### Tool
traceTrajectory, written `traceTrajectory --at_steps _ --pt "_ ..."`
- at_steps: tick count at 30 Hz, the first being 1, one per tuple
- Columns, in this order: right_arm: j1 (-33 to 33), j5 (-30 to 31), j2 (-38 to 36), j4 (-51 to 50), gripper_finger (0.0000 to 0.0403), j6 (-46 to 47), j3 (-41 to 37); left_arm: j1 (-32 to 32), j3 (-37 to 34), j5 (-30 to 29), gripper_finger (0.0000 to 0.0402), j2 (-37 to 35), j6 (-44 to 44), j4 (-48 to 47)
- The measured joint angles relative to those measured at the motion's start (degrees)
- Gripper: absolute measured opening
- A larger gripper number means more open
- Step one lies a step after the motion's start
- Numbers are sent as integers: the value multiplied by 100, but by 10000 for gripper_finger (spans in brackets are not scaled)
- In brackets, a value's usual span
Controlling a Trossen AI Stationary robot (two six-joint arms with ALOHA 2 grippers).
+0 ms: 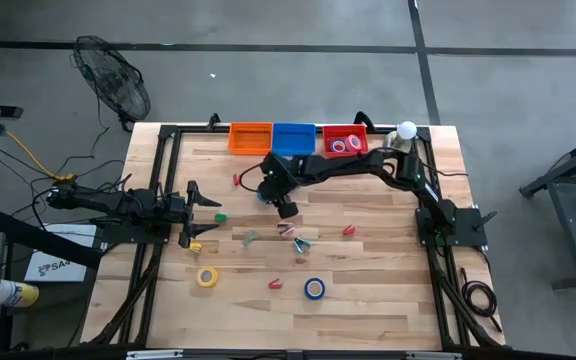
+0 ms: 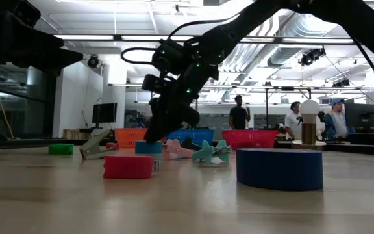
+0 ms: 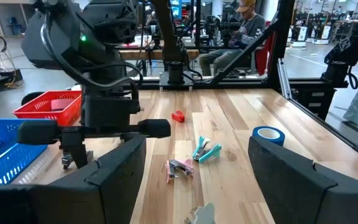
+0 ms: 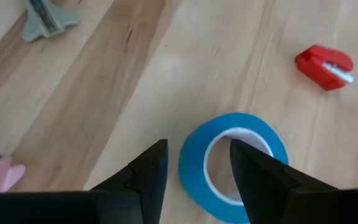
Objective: Pick and place Stapler, Stapler remover, tape
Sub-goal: Put the blue tape into the red bin
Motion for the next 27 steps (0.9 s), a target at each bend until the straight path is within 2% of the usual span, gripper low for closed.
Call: traceTrajectory --at_steps 7,12,17,23,27 --pt "0 41 164 -8 161 28 11 0 0 0 280 2 -2 0" --pt "7 288 169 -53 152 28 11 0 1 0 280 2 -2 0" --pt "7 357 115 -53 113 52 10 0 0 0 280 2 -2 2" --pt "7 539 94 -99 34 304 11 0 0 0 280 2 -2 0" --pt "7 575 92 -132 28 412 11 0 0 0 280 2 -2 0"
